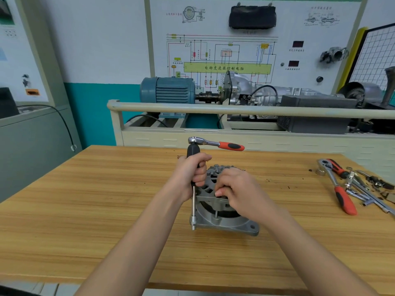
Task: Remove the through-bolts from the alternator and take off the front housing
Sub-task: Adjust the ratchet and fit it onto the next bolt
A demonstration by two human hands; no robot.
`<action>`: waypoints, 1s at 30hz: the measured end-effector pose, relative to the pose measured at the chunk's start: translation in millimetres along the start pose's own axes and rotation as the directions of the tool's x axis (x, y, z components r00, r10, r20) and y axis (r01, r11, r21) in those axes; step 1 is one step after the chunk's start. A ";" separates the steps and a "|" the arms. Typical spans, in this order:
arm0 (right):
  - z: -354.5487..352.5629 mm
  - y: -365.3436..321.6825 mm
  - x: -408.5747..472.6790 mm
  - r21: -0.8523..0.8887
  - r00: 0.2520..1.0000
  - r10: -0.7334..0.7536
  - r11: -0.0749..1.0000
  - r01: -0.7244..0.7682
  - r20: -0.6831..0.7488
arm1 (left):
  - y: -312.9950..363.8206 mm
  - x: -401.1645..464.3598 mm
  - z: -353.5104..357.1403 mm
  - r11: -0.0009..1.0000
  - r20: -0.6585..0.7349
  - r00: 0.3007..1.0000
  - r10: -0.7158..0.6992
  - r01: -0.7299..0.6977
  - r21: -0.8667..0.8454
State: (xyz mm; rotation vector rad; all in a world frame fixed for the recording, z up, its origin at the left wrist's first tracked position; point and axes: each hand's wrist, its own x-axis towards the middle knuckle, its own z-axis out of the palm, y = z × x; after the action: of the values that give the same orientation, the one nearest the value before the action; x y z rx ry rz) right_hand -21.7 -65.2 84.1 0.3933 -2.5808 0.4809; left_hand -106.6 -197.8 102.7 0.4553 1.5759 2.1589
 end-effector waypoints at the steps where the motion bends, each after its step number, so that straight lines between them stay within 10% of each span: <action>1: -1.6 1.1 1.4 -0.009 1.000 -0.016 1.000 0.016 0.025 | -0.3 0.0 0.6 1.000 0.000 1.000 0.002 -0.002 0.008; 30: -23.1 7.5 6.0 0.152 0.989 -0.005 0.988 -0.017 0.146 | -0.4 -2.1 0.8 0.998 0.021 1.000 -0.005 0.003 0.058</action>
State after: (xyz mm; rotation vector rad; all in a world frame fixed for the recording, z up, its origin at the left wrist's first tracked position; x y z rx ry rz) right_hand -20.1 -50.3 104.1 0.4902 -2.6947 0.6791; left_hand -104.3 -198.1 102.5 0.4909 1.6303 2.1034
